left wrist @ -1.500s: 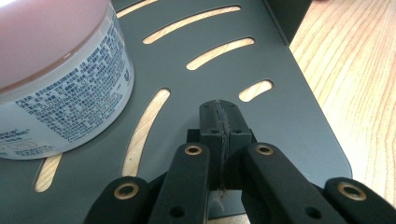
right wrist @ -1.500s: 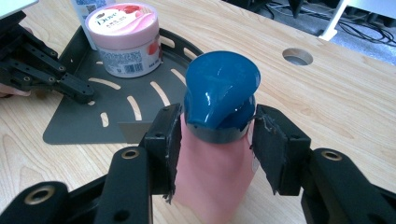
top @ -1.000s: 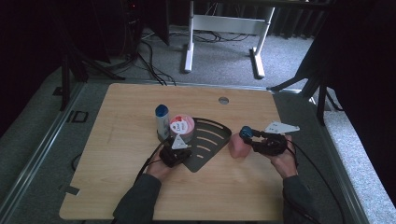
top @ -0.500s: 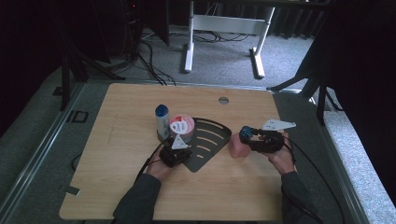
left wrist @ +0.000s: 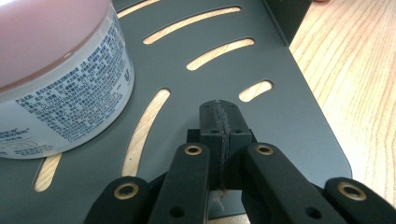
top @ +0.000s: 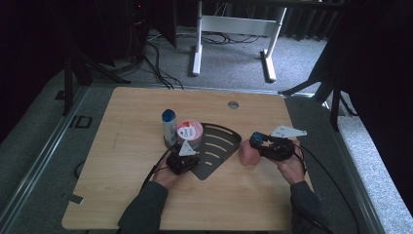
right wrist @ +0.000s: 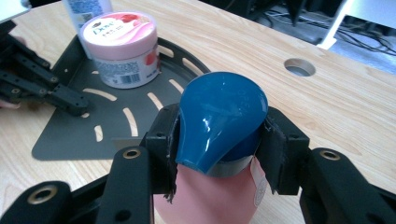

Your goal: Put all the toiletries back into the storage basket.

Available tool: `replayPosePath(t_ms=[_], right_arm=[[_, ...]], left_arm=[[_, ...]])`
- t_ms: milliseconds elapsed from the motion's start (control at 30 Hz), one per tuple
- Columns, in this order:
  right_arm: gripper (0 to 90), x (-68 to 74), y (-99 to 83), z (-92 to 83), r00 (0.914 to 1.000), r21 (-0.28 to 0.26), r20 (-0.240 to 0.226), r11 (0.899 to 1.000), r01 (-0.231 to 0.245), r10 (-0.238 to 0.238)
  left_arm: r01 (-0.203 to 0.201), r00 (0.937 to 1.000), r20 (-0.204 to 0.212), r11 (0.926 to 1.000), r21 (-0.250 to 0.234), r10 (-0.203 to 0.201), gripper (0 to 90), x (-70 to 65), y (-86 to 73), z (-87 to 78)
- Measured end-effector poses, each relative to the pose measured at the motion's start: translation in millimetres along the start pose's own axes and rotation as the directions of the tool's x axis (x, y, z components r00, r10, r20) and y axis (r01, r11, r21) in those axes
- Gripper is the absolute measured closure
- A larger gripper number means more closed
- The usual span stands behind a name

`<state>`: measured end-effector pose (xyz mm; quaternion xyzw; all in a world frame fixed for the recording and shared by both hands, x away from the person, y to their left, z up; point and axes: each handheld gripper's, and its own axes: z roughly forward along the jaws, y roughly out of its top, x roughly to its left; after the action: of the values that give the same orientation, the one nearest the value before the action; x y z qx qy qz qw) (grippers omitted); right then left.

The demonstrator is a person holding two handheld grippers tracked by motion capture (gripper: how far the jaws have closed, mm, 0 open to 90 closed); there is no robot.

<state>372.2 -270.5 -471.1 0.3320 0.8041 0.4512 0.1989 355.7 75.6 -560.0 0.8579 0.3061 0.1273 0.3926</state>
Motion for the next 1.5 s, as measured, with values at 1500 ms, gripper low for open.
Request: replayPosePath(t_ms=[1500], right_arm=[[52.8,29.2,-4.3,-9.9,0.9866,0.009,0.156,0.999,-0.049,0.047]], left_arm=[[0.002,1.0,0.001,1.0,0.0,-0.002,89.9,0.0,0.0,0.0]])
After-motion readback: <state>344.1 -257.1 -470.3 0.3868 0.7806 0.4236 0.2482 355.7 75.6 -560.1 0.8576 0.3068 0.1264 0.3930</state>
